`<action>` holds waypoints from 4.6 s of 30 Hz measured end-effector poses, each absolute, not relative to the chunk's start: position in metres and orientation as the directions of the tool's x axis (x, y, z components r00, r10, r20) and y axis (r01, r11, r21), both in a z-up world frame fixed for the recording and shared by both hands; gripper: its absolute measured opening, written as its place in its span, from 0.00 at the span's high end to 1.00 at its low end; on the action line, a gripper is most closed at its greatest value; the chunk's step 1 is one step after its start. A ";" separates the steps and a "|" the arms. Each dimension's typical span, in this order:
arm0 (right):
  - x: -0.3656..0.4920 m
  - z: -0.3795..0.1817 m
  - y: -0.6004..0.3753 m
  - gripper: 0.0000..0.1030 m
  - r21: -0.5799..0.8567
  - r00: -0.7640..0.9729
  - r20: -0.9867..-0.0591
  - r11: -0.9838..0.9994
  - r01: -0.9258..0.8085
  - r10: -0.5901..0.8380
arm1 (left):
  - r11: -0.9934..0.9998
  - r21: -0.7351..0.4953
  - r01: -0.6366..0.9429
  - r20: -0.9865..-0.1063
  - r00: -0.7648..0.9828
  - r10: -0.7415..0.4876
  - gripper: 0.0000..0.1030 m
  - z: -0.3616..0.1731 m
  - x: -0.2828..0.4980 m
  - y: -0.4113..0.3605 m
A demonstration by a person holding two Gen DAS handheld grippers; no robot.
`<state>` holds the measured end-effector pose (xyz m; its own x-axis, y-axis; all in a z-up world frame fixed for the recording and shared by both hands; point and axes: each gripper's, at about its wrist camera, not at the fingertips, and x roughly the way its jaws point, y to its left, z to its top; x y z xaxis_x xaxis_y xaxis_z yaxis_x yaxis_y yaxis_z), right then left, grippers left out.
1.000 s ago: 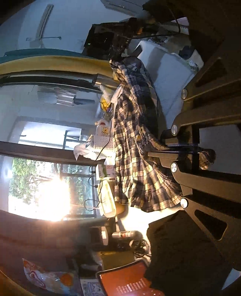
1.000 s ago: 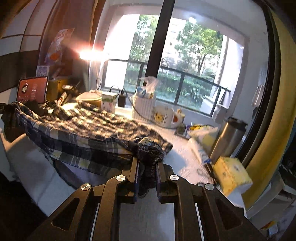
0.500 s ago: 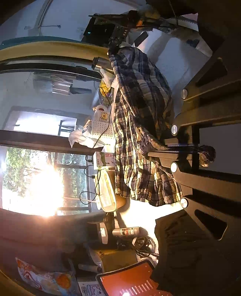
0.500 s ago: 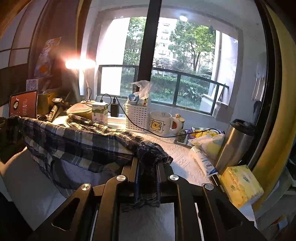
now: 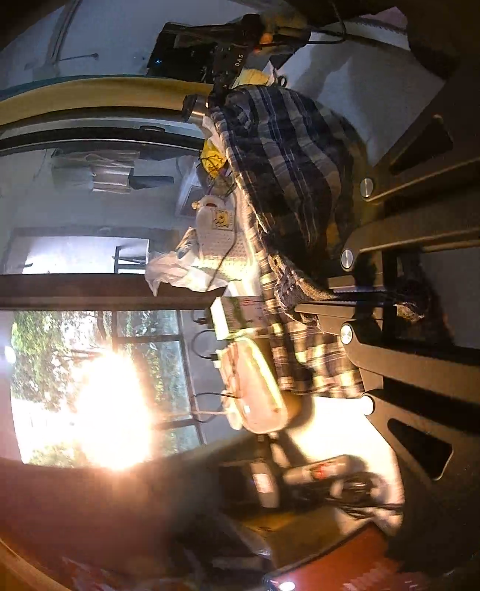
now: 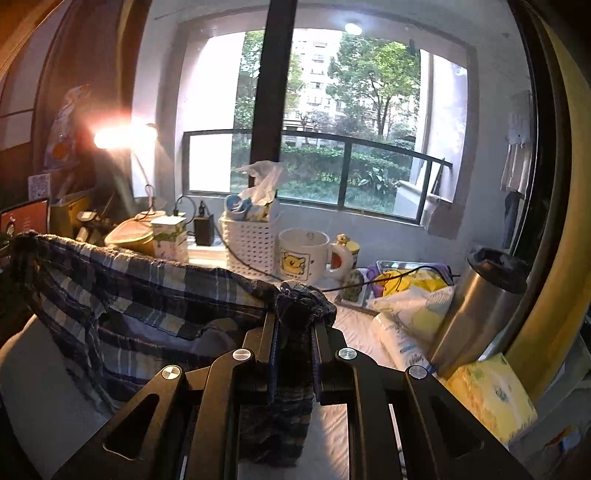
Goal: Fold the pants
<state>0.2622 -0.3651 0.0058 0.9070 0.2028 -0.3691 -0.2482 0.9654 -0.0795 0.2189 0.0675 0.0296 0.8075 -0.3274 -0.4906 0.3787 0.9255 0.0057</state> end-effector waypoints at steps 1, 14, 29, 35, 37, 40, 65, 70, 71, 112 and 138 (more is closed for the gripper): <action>0.270 0.006 -0.366 0.86 -0.078 0.908 -0.371 0.968 -0.240 0.196 | 0.924 0.016 0.383 -0.486 0.810 -0.327 0.99 0.033 0.228 0.066; 0.359 -0.002 -0.364 0.86 -0.062 0.883 -0.448 0.980 -0.189 0.142 | 0.911 0.065 0.408 -0.555 0.773 -0.306 0.97 0.015 0.352 0.065; 0.422 -0.034 -0.344 0.36 -0.084 0.834 -0.546 0.985 -0.153 0.083 | 0.982 0.022 0.190 -0.630 0.765 -0.133 0.38 -0.010 0.351 0.130; 0.384 -0.031 -0.366 0.29 -0.037 0.833 -0.551 0.995 -0.096 0.060 | 0.982 -0.103 0.159 -0.742 0.645 -0.183 0.38 -0.052 0.296 0.142; 0.370 -0.037 -0.375 0.29 -0.001 0.820 -0.569 0.997 -0.072 0.059 | 0.979 -0.141 0.149 -0.760 0.617 -0.203 0.38 -0.063 0.287 0.142; 0.349 -0.049 -0.386 0.29 0.049 0.795 -0.603 0.998 -0.042 0.063 | 0.974 -0.185 0.130 -0.782 0.581 -0.226 0.38 -0.079 0.280 0.143; 0.285 -0.057 -0.361 0.74 0.151 0.746 -0.635 0.979 -0.137 0.203 | 0.951 -0.237 0.198 -0.769 0.560 -0.308 0.94 -0.050 0.234 0.134; 0.251 -0.030 -0.366 0.74 0.012 0.772 -0.622 0.988 -0.156 0.129 | 0.949 -0.236 0.208 -0.793 0.523 -0.312 0.94 -0.052 0.204 0.129; 0.246 -0.031 -0.370 0.74 0.015 0.767 -0.628 0.988 -0.155 0.130 | 0.951 -0.235 0.200 -0.807 0.506 -0.305 0.94 -0.059 0.199 0.129; 0.387 -0.050 -0.173 0.65 0.234 0.558 -0.679 0.860 -0.453 0.478 | 0.925 -0.097 0.366 -0.852 0.451 -0.267 0.66 -0.095 0.407 0.056; 0.309 -0.076 -0.140 0.60 0.033 0.488 -0.815 0.865 -0.500 0.313 | 0.920 -0.095 0.381 -0.855 0.442 -0.271 0.66 -0.082 0.283 0.043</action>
